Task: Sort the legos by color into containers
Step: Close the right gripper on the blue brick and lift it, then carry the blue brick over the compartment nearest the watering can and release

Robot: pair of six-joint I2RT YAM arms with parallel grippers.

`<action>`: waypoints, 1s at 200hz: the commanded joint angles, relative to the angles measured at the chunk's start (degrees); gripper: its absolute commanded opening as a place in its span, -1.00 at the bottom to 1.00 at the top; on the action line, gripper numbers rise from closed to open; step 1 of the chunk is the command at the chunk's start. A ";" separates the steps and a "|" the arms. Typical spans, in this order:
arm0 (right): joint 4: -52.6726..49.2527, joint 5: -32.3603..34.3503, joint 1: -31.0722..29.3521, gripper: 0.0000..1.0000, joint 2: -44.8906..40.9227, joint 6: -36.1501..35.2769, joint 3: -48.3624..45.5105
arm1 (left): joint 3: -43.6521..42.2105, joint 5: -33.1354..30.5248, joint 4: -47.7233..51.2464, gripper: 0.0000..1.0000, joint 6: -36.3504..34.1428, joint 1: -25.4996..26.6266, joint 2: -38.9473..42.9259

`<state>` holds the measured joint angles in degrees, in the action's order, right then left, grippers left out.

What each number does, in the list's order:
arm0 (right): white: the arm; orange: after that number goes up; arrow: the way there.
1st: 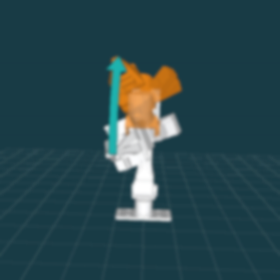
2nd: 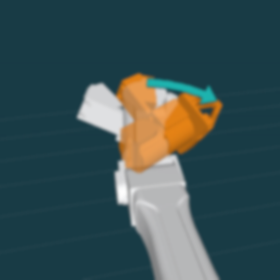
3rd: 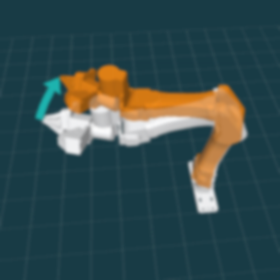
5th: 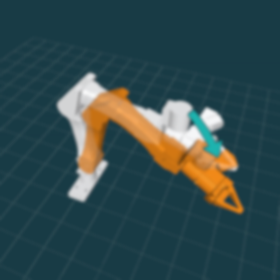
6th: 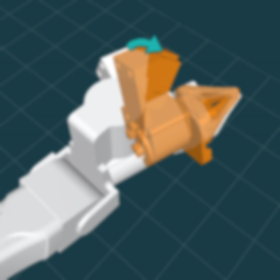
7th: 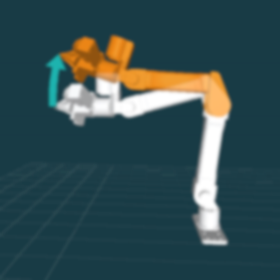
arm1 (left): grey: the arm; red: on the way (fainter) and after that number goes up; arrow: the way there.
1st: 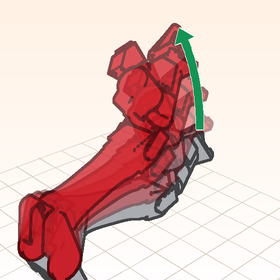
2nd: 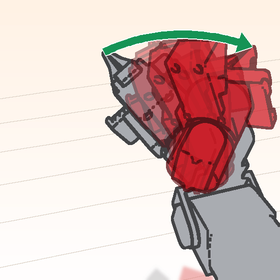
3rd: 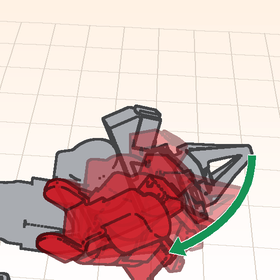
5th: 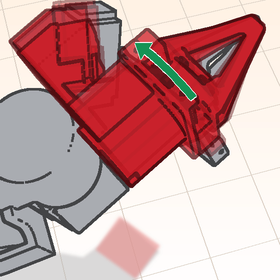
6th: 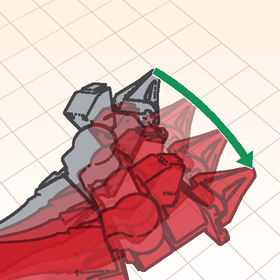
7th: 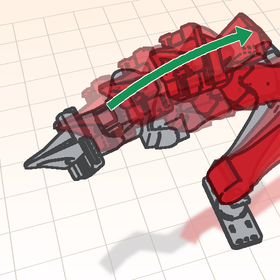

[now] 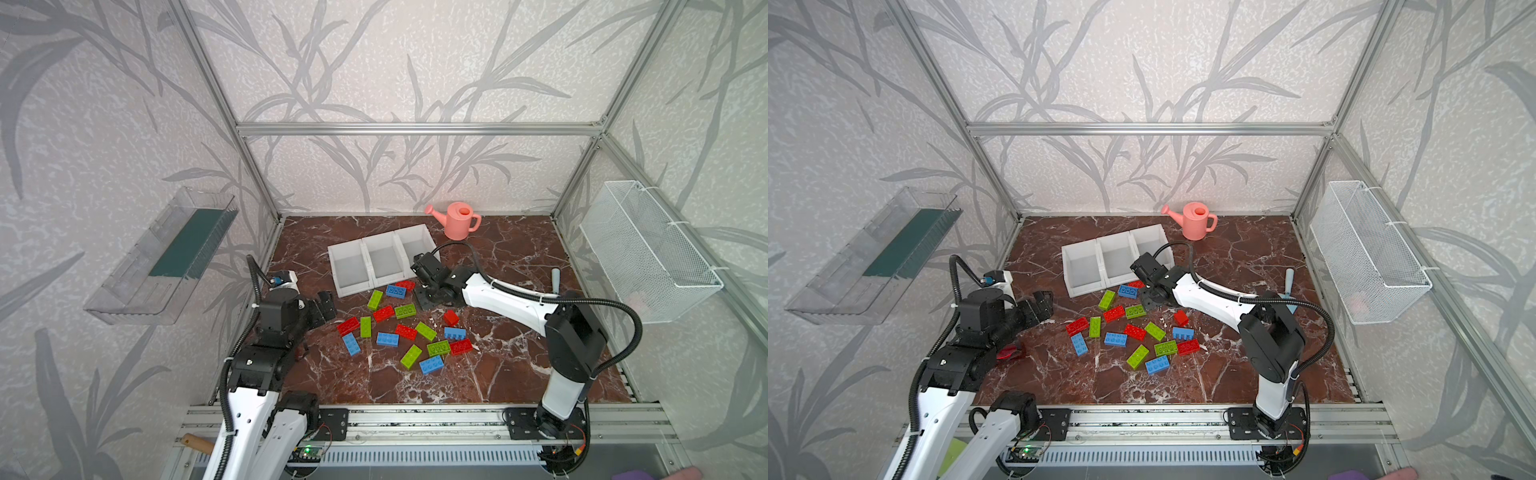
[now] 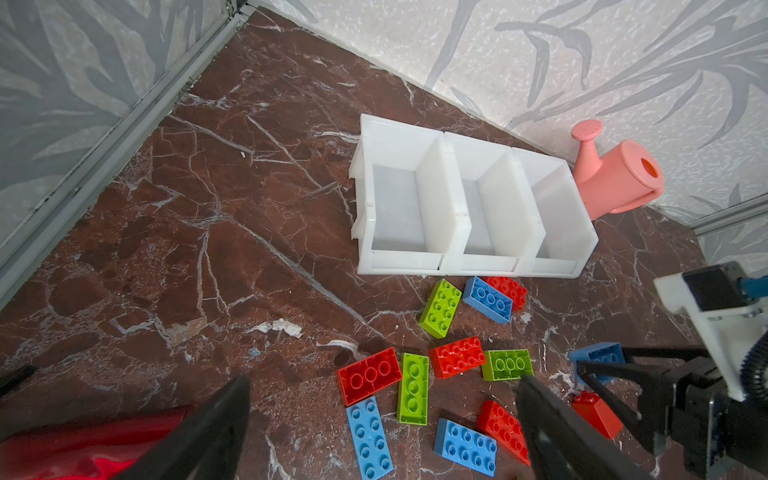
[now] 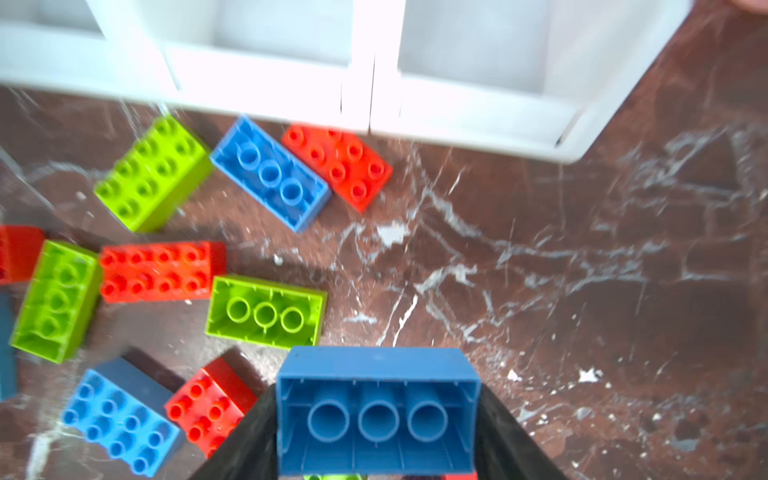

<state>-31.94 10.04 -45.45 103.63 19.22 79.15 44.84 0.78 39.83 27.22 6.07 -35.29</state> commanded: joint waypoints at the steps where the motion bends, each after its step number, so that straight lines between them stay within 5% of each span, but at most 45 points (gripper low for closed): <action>1: -0.09 -2.50 2.19 0.07 -0.34 -1.97 3.02 | -0.59 0.74 -0.25 0.98 0.54 0.17 -0.07; 108: -2.37 -9.50 11.42 0.07 20.22 -5.32 31.06 | -0.56 3.08 -0.52 0.97 0.57 0.35 -4.47; 158: -2.95 -11.71 13.05 0.08 25.42 -4.99 37.09 | -0.43 3.38 -0.64 0.97 0.41 0.35 -6.15; 200: -3.19 -12.15 13.52 0.50 26.00 -5.06 38.76 | 0.15 3.02 0.12 0.98 -0.06 0.35 -7.37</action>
<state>-33.76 -0.82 -32.03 129.19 14.68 114.87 44.82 3.60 39.79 27.22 6.28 -42.13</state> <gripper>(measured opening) 0.695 0.990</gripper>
